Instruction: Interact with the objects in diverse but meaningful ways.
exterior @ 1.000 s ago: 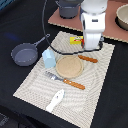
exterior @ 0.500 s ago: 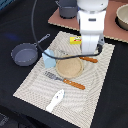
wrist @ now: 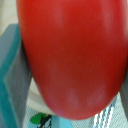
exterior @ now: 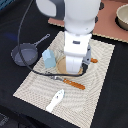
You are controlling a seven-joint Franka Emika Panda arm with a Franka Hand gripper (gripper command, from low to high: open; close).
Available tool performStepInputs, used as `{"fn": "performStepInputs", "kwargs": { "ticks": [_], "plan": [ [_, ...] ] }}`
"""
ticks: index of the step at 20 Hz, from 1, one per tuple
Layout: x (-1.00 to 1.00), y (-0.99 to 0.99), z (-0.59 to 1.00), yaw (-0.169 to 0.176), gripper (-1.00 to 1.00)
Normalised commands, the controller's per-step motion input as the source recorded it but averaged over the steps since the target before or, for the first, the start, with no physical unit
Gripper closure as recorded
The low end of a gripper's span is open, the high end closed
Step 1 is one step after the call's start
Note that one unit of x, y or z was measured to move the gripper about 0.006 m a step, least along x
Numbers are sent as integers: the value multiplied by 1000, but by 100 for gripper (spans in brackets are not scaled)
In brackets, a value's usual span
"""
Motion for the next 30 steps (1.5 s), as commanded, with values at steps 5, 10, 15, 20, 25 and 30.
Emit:
{"fn": "performStepInputs", "kwargs": {
  "ticks": [5,10,15,20,25,30],
  "plan": [
    [-21,47,450,30,-100],
    [-181,121,997,43,-100],
    [-563,54,534,70,-100],
    [-974,21,-1,26,-100],
    [-1000,64,-142,0,-100],
    [-1000,111,-170,0,-100]
  ]
}}
